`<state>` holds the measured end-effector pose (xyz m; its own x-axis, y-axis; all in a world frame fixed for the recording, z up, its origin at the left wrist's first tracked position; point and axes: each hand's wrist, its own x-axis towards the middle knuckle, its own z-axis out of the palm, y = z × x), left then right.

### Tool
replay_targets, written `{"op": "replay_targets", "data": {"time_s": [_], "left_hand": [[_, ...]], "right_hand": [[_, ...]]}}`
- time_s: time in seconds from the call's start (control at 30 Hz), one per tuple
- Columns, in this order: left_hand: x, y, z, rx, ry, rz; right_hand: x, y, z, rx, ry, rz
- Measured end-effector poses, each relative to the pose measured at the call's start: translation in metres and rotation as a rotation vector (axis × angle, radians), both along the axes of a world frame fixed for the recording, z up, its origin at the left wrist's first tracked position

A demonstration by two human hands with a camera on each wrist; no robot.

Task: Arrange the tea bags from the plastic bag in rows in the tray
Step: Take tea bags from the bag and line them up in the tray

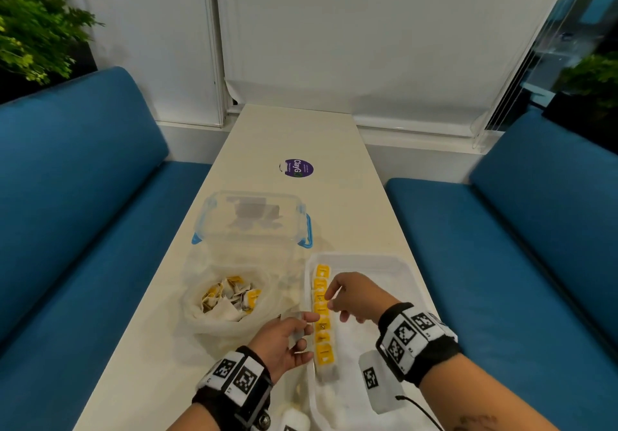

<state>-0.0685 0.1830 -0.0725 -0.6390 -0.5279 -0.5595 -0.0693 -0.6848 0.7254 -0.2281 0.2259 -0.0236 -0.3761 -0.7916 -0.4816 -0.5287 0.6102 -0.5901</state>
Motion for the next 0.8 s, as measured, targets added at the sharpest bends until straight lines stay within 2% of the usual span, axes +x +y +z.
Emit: {"op": "replay_targets", "data": {"time_s": [0.1, 0.27, 0.37, 0.57, 0.73, 0.8], "left_hand": [[-0.006, 0.002, 0.007, -0.105, -0.038, -0.064], [-0.019, 0.008, 0.013, -0.406, -0.105, -0.181], [-0.026, 0.014, 0.014, -0.572, -0.082, -0.237], [-0.024, 0.012, 0.007, -0.735, -0.122, -0.193], [-0.026, 0.014, -0.01, -0.839, -0.239, -0.13], [-0.026, 0.016, -0.011, -0.861, -0.271, -0.112]], "right_hand": [[-0.002, 0.01, 0.017, -0.104, -0.134, -0.064], [0.012, 0.02, 0.023, 0.037, -0.179, -0.078], [0.019, 0.025, 0.02, -0.015, -0.2, -0.043], [0.014, 0.035, 0.023, -0.165, -0.321, -0.164], [0.019, 0.039, 0.023, -0.04, -0.322, -0.105], [0.024, 0.038, 0.02, -0.058, -0.339, -0.111]]}}
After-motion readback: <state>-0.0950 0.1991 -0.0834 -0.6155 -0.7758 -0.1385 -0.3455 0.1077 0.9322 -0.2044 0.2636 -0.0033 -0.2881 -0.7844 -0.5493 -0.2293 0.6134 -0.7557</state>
